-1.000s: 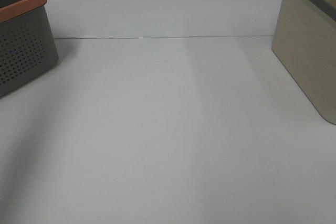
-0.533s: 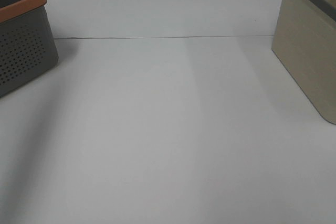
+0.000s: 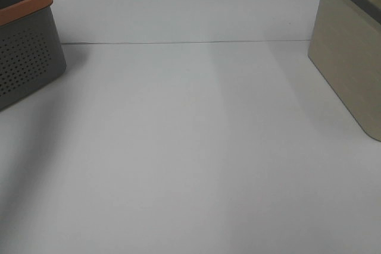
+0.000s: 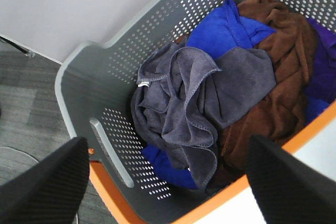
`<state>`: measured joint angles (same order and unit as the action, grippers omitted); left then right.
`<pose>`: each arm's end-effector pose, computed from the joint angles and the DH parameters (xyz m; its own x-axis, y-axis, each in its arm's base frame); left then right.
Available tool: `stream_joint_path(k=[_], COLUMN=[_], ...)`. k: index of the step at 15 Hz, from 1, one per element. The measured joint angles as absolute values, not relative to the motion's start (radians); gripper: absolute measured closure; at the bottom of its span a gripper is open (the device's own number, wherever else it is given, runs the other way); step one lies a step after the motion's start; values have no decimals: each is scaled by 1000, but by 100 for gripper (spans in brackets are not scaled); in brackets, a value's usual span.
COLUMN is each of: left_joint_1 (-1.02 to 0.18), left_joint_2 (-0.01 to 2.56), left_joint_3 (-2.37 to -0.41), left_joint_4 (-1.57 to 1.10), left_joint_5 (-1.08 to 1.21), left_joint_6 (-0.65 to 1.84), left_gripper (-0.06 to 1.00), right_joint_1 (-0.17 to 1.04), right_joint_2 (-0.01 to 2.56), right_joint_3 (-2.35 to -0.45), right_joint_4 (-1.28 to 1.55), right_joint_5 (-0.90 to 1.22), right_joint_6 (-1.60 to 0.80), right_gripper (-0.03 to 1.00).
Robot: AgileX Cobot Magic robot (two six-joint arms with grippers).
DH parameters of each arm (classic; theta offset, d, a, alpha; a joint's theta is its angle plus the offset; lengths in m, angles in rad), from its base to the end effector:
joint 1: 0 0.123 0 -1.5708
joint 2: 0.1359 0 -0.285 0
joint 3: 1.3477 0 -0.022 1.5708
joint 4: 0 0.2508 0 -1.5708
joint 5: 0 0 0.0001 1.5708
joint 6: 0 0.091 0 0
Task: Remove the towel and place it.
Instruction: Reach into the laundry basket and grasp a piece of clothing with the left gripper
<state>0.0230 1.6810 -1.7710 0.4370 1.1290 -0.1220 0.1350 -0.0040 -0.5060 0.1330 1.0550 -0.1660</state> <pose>0.3629 0.0432 0.3987 -0.8077 0.0508 -0.5873 -0.1952 0.9171 0.3477 -0.0077 0.0096 0.2800 -0.4088 -0.1557 -0.8993 -0.2787 0.9596 -0.0395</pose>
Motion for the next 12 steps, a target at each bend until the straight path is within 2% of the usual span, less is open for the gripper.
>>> stream_joint_path(k=[3, 12], left_joint_1=[71, 75], left_joint_2=[1787, 2063], left_joint_3=[-1824, -1886], left_joint_4=[394, 477], left_joint_5=[1130, 1004], left_joint_6=[-71, -113], left_gripper=[18, 18], right_joint_1=[135, 135], right_joint_2=[-4, -4], right_joint_3=[-506, -503], right_joint_4=[132, 128], right_joint_5=[1055, 1054], right_joint_6=[-159, -157], right_gripper=[24, 24])
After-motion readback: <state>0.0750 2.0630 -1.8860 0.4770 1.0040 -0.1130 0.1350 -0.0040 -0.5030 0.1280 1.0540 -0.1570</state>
